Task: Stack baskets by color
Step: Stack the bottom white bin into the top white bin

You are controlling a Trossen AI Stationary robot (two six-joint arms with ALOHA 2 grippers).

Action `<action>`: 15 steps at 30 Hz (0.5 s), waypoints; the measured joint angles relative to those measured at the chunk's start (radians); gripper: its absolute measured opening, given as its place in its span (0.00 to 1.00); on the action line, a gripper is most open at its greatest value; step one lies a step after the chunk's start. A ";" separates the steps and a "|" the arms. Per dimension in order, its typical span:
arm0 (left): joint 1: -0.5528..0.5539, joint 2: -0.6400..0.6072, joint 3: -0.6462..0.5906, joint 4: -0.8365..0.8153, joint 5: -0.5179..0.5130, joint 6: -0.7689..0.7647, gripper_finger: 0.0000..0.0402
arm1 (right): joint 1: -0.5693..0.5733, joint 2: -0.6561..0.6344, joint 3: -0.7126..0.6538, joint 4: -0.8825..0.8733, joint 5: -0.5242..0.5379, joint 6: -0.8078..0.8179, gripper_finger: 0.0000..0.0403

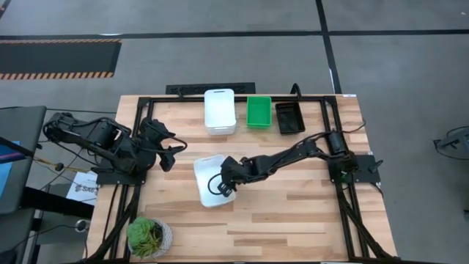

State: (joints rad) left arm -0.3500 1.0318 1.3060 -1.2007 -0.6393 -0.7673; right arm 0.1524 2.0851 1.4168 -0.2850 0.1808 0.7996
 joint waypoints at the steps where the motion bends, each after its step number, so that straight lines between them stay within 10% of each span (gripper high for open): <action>1: 0.000 0.000 0.000 0.000 0.001 0.000 0.64 | 0.002 0.009 0.000 0.009 0.005 0.010 0.47; 10: 0.000 0.000 0.000 -0.019 0.002 0.002 0.64 | 0.005 -0.004 -0.001 -0.024 0.004 0.008 0.04; 15: 0.000 0.000 0.000 -0.021 0.002 0.003 0.64 | -0.005 -0.024 -0.003 -0.033 -0.026 -0.006 0.01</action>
State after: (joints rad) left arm -0.3500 1.0321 1.3060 -1.2221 -0.6376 -0.7647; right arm 0.1469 2.0616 1.4143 -0.3181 0.1547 0.7936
